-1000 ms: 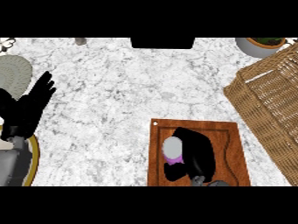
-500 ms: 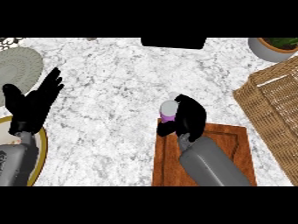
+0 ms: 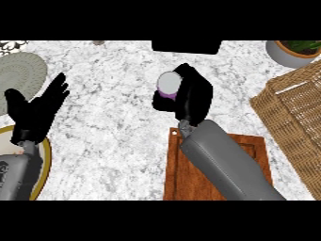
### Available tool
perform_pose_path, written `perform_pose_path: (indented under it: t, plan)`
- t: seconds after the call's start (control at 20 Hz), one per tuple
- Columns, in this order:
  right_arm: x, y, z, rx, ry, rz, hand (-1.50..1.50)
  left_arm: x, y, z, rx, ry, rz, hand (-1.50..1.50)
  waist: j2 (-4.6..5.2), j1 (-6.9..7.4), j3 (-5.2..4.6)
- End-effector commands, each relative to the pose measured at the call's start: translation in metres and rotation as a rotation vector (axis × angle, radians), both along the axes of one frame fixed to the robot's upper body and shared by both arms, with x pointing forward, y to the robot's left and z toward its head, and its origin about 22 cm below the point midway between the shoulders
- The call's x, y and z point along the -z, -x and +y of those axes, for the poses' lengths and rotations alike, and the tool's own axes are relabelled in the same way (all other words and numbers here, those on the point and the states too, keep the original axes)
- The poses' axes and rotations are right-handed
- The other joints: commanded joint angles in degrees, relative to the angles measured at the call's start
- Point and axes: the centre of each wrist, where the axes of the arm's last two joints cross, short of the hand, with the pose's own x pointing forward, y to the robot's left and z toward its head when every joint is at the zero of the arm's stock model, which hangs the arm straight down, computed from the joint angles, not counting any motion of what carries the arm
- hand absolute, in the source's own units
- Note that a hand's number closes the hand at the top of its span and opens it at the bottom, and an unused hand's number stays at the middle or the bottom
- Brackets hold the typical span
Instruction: Pick the can from the cutting board and place it in the basket
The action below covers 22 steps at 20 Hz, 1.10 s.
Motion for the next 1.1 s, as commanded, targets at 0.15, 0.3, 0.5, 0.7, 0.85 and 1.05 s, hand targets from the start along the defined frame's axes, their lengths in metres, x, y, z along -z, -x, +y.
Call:
perform_pose_path:
  t: [0.15, 0.3, 0.5, 0.7, 0.85, 1.05]
  plan:
    - [-0.061, -0.02, 0.024, 0.209, -0.095, -0.134, 1.5, 0.012, 0.005, 0.008, -0.016, 0.009, 0.009, 0.0, -0.62, -2.31, -0.15]
    - [-0.079, -0.032, 0.025, 0.295, -0.049, -0.12, 1.5, 0.008, 0.004, 0.004, -0.029, -0.002, -0.001, 0.0, -0.76, -2.47, -0.12]
    - [-0.108, -0.043, 0.025, 0.361, -0.009, -0.109, 1.5, 0.007, 0.008, 0.026, -0.05, -0.004, 0.012, 0.0, -0.73, -2.68, -0.11]
    - [-0.131, -0.055, 0.02, 0.427, 0.01, -0.16, 1.5, 0.008, 0.008, 0.019, -0.06, 0.007, -0.002, 0.0, -0.59, -3.81, -0.05]
    - [-0.159, -0.064, 0.012, 0.479, 0.029, -0.187, 1.5, -0.001, 0.008, 0.023, -0.063, 0.008, 0.005, 0.0, -0.61, -3.56, -0.02]
    - [-0.173, -0.078, -0.015, 0.555, 0.048, -0.195, 1.5, 0.002, 0.012, 0.026, -0.085, -0.01, 0.004, 0.0, -0.54, -3.95, -0.02]
